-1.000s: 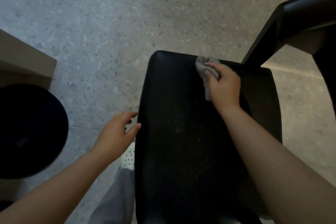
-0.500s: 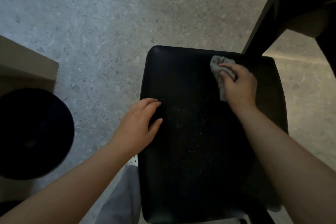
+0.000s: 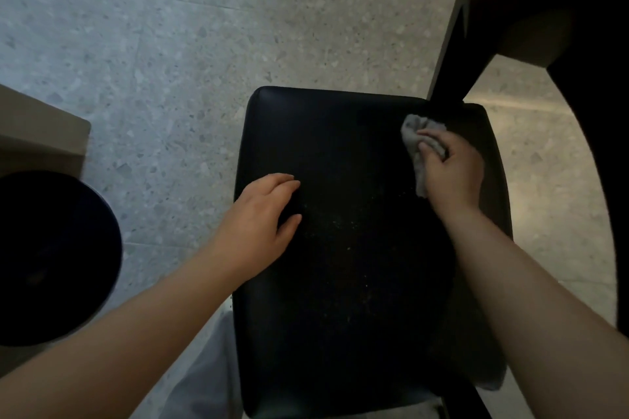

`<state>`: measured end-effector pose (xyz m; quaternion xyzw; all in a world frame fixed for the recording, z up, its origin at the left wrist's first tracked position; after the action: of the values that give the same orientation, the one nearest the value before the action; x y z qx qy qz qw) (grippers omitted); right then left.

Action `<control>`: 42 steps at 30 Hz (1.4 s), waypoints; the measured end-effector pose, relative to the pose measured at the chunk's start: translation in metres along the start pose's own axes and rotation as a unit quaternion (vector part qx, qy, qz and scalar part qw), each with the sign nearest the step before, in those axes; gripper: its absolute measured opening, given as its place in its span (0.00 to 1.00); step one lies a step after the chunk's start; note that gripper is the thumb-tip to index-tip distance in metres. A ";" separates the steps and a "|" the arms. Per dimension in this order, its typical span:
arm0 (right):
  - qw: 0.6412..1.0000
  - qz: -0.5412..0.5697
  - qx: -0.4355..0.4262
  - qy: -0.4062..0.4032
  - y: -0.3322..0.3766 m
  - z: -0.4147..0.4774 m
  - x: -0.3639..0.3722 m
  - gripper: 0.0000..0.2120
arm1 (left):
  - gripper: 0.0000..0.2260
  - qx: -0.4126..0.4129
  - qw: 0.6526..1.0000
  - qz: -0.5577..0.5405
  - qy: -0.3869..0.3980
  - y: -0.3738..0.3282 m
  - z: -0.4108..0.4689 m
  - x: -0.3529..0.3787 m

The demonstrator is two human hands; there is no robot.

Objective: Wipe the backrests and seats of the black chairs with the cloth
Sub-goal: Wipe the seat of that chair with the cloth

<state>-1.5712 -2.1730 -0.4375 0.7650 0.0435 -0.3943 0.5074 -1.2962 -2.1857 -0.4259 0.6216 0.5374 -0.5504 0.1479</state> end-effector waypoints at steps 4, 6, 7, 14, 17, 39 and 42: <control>0.999 0.029 0.013 0.043 -0.006 -0.023 0.025 0.11 | 0.26 0.012 1.000 0.004 0.007 -0.014 0.010 0.003; 0.990 0.067 0.023 0.121 -0.005 -0.060 0.038 0.11 | 0.27 0.011 1.000 0.004 0.018 -0.018 0.015 0.006; 0.981 0.083 0.038 0.171 -0.005 -0.076 0.039 0.12 | 0.28 0.008 1.000 0.008 0.030 -0.019 0.017 0.008; 0.999 0.017 -0.022 0.039 -0.010 -0.006 -0.019 0.11 | 0.37 -0.007 0.991 0.102 0.083 -0.025 0.020 0.022; 0.999 -0.005 0.011 0.039 -0.022 -0.001 -0.009 0.11 | 0.37 -0.015 0.988 0.127 0.082 -0.028 0.021 0.025; 0.973 0.125 0.054 0.186 -0.037 -0.063 -0.023 0.14 | 0.34 -0.051 0.982 0.123 0.135 -0.034 0.031 0.018; 0.992 0.105 0.072 0.004 -0.051 -0.012 -0.053 0.12 | 0.34 -0.058 0.980 0.125 0.141 -0.036 0.030 0.018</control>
<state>-1.6248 -2.1206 -0.4392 0.8014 -0.0642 -0.3380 0.4892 -1.3448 -2.1862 -0.4365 0.7456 0.5019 -0.4022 0.1742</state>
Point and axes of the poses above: each hand's wrist, its own z-axis towards the middle knuckle, its own x-axis out of the palm, y = z × x, the point moved 4 cm from there along z, towards the middle knuckle, and after that the axes turned 8 degrees about z, right-handed, at the moved point
